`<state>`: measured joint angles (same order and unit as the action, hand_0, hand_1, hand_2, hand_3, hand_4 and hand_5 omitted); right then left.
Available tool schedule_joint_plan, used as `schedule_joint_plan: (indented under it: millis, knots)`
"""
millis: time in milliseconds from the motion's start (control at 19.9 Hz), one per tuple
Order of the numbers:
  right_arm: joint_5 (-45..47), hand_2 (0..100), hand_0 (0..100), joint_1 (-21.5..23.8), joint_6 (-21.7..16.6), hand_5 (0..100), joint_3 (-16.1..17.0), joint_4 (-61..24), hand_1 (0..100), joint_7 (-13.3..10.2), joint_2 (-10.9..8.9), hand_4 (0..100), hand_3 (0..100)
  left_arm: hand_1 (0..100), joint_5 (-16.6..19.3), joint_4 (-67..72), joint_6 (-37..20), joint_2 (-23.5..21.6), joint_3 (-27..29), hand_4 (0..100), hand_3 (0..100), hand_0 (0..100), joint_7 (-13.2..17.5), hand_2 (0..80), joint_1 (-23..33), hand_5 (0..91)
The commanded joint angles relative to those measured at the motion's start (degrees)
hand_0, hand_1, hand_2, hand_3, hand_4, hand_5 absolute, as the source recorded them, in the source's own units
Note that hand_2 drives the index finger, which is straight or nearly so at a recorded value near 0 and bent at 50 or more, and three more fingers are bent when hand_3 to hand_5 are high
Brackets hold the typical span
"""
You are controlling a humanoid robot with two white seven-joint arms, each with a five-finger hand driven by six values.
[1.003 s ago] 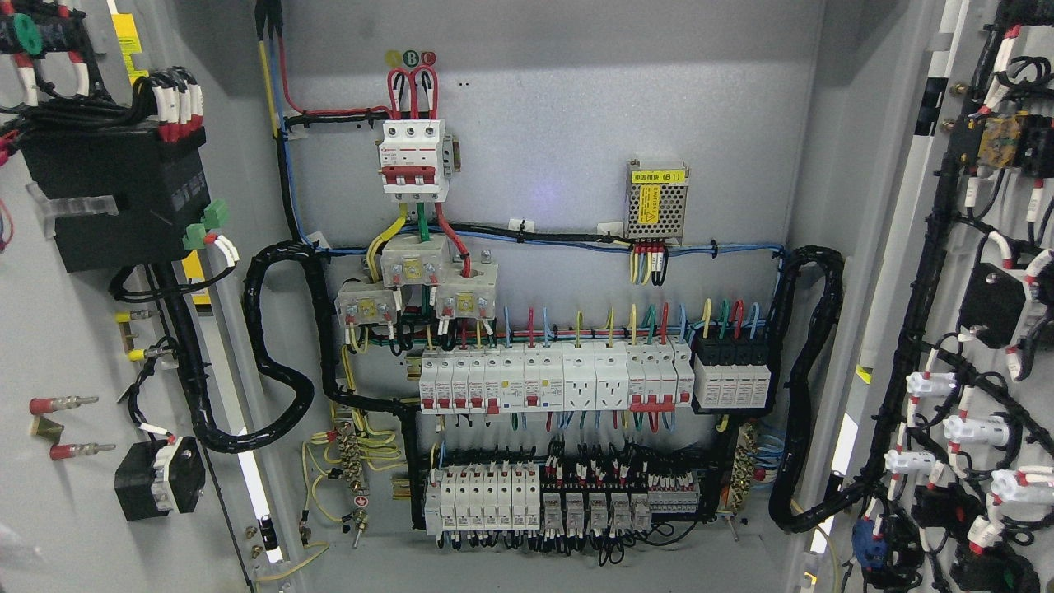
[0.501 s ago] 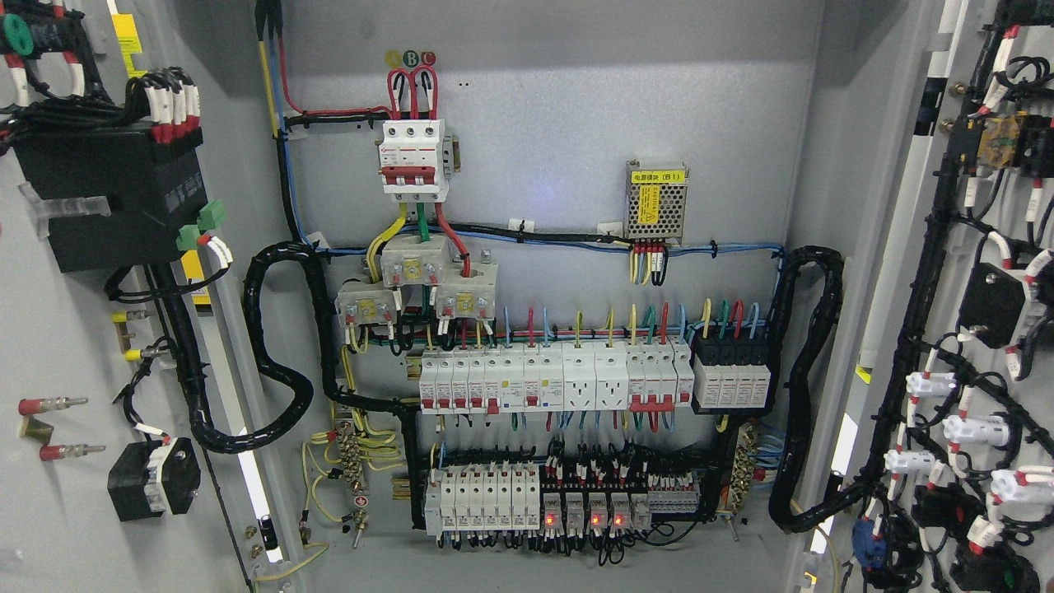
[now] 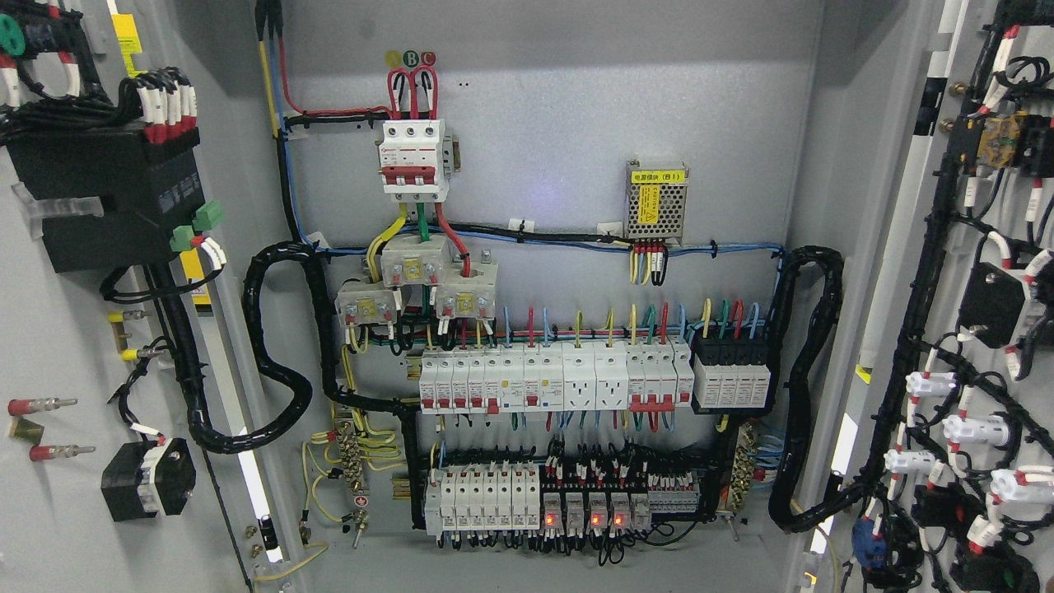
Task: Open door with both hands
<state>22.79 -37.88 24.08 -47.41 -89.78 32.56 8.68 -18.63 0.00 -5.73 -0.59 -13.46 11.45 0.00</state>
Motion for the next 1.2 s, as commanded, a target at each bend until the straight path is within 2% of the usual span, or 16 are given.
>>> schedule_joint_plan:
  millis: [0, 150, 301, 501, 551, 702, 752, 852, 952, 1053, 1153]
  knots:
    - [0.06, 4, 0, 1.14, 0.00, 0, 2.83, -0.74, 50, -0.12, -0.07, 0, 0, 56, 0.00, -0.53, 0.01, -1.26, 0.01, 0, 0, 12, -0.11, 0.0, 0.44, 0.0]
    - [-0.38, 4, 0, 3.68, 0.00, 0, 6.96, -0.74, 50, -0.12, -1.21, 0, 0, 56, 0.00, -0.61, 0.01, -1.26, 0.01, 0, 0, 12, -0.11, 0.0, 0.44, 0.0]
    - [-0.47, 4, 0, 7.02, -0.27, 0, 10.92, -0.74, 50, -0.12, -5.42, 0, 0, 56, 0.00, -0.61, 0.01, -1.17, 0.01, 0, 0, 12, -0.11, 0.0, 0.44, 0.0]
    - [-0.47, 4, 0, 10.72, -0.97, 0, 18.30, -2.75, 50, -0.21, -8.76, 0, 0, 56, 0.00, -2.27, -0.16, -1.08, -0.16, 0, 0, 12, -0.11, 0.0, 0.61, 0.0]
    - [-0.56, 4, 0, 11.77, -1.14, 0, 20.23, -4.42, 50, -0.30, -9.38, 0, 0, 56, 0.00, -5.42, -0.25, -1.17, -0.16, 0, 0, 12, -0.02, 0.0, 1.49, 0.0]
    - [-0.73, 4, 0, 15.28, -1.06, 0, 24.63, -8.21, 50, -0.56, -10.87, 0, 0, 56, 0.00, -24.71, 0.10, -1.70, -0.16, 0, 0, 12, -0.11, 0.0, 8.68, 0.0]
    - [-0.73, 4, 0, 16.69, -1.14, 0, 26.30, -9.69, 50, -1.26, -11.31, 0, 0, 56, 0.09, -30.26, 0.19, -2.13, -0.16, 0, 0, 12, -0.11, 0.0, 9.75, 0.0]
    - [-1.00, 4, 0, 20.20, -1.14, 0, 29.20, -12.77, 50, -4.15, -11.93, 0, 0, 56, 0.09, -37.41, -0.25, -3.01, -0.08, 0, 0, 12, -0.11, 0.0, 9.93, 0.0]
    - [-1.61, 4, 0, 24.59, -1.76, 0, 30.35, -17.24, 50, -6.44, -13.42, 0, 0, 56, 0.09, -42.51, -0.25, -3.37, 0.10, 0, 0, 12, -0.11, 0.0, 10.02, 0.0]
    - [-1.88, 4, 0, 28.02, -2.90, 0, 31.84, -21.73, 50, -6.63, -14.13, 0, 0, 56, -0.09, -46.65, -0.77, -3.37, 0.97, 0, 0, 12, -0.11, 0.0, 10.54, 0.0]
    - [-3.10, 4, 0, 31.71, -4.13, 0, 35.26, -25.60, 50, -6.63, -14.22, 0, 0, 56, -0.17, -53.22, -2.96, -3.37, 1.77, 0, 0, 12, -0.02, 0.0, 12.82, 0.0]
